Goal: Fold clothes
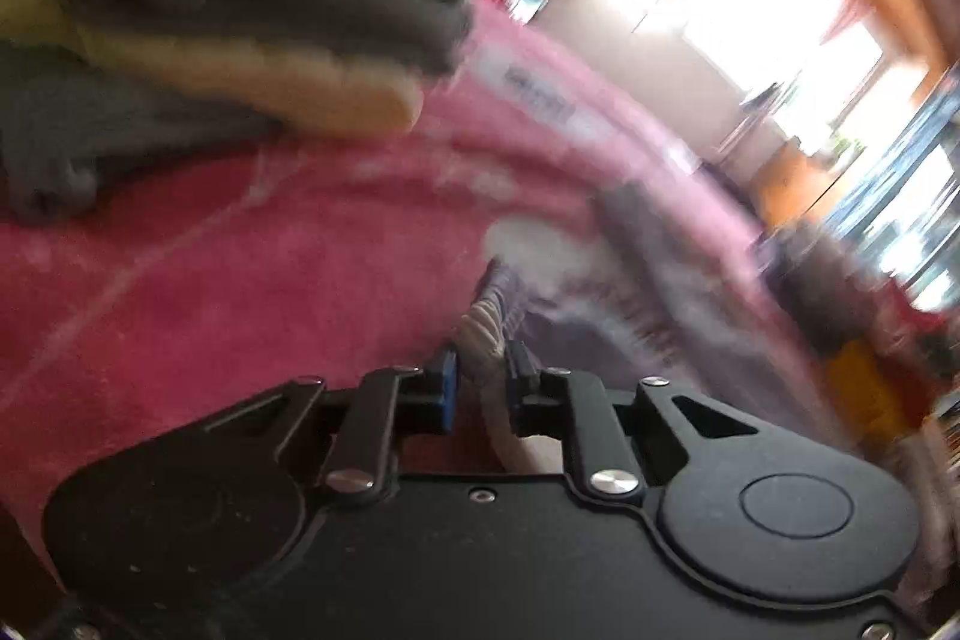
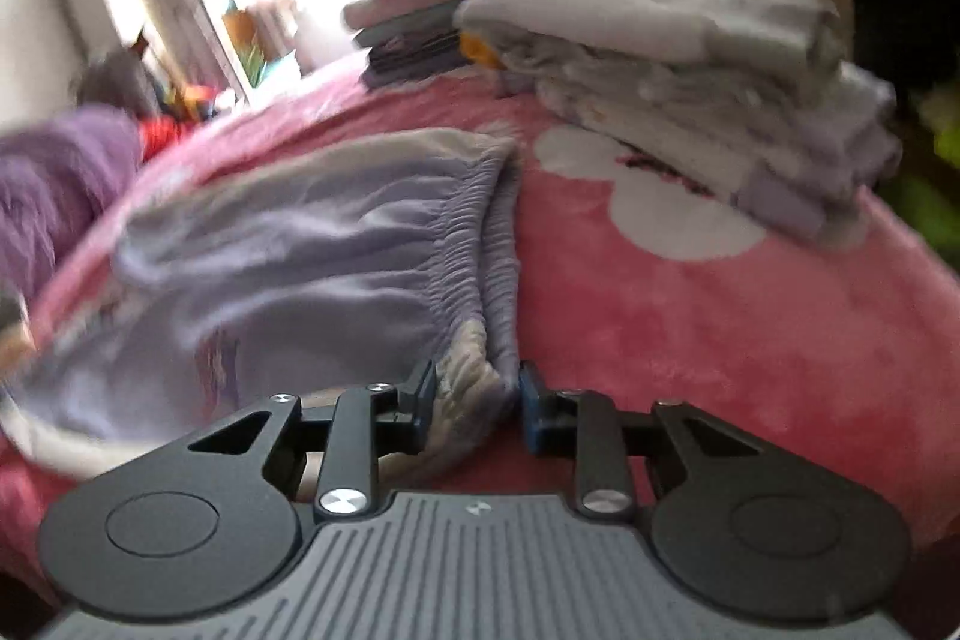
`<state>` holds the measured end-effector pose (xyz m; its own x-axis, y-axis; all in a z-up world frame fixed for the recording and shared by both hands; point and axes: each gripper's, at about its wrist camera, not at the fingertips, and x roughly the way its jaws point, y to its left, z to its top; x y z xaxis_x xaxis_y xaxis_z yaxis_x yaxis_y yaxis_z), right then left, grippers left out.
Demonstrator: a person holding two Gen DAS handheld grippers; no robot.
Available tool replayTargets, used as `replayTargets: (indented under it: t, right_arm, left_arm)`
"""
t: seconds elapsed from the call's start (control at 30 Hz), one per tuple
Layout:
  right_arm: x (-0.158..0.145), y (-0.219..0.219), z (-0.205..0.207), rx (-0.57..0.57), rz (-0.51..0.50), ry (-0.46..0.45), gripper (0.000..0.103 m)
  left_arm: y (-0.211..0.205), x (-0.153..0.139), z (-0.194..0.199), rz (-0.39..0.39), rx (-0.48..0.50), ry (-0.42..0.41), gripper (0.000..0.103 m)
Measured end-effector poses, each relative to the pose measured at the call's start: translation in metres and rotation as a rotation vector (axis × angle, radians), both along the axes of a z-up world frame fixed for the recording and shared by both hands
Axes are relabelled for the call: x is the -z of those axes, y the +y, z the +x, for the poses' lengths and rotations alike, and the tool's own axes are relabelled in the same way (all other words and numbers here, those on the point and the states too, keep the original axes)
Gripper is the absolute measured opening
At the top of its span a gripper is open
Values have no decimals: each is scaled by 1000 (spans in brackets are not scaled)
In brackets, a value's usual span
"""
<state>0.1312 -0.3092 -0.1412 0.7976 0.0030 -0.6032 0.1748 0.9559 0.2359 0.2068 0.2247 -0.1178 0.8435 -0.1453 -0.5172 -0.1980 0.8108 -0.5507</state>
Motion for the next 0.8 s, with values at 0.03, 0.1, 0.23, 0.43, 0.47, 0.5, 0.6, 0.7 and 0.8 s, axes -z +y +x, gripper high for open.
replayTargets:
  t: [0.03, 0.1, 0.23, 0.43, 0.47, 0.5, 0.6, 0.7, 0.8]
  right_arm:
    - [0, 2, -4, -10, -30, 8, 29]
    - [-1, 4, -10, -14, -60, 5, 31]
    - [-20, 6, -31, 41, -110, -100, 44]
    - [-36, 51, -33, -181, -308, -245, 44]
    - [-30, 62, -27, -240, -325, -218, 44]
    - [-18, 70, -16, -287, -335, -128, 49]
    - [6, 83, -2, -353, -339, -8, 57]
    - [-12, 64, -8, -320, -214, -38, 54]
    - [-31, 43, -4, -238, -140, -104, 54]
  left_arm:
    - [0, -2, -2, 32, 4, 1, 13]
    - [0, 1, -2, 82, 9, 28, 22]
    - [-4, 9, 1, 201, 3, 81, 45]
    - [-33, -13, -1, 314, 83, -85, 48]
    - [-38, -10, 4, 297, 114, -80, 48]
    - [-44, -7, 9, 280, 144, -76, 50]
    - [-69, 19, 44, 354, 281, 149, 60]
    - [-76, 1, 50, 362, 261, 60, 59]
    - [-83, -10, 67, 356, 260, -8, 59]
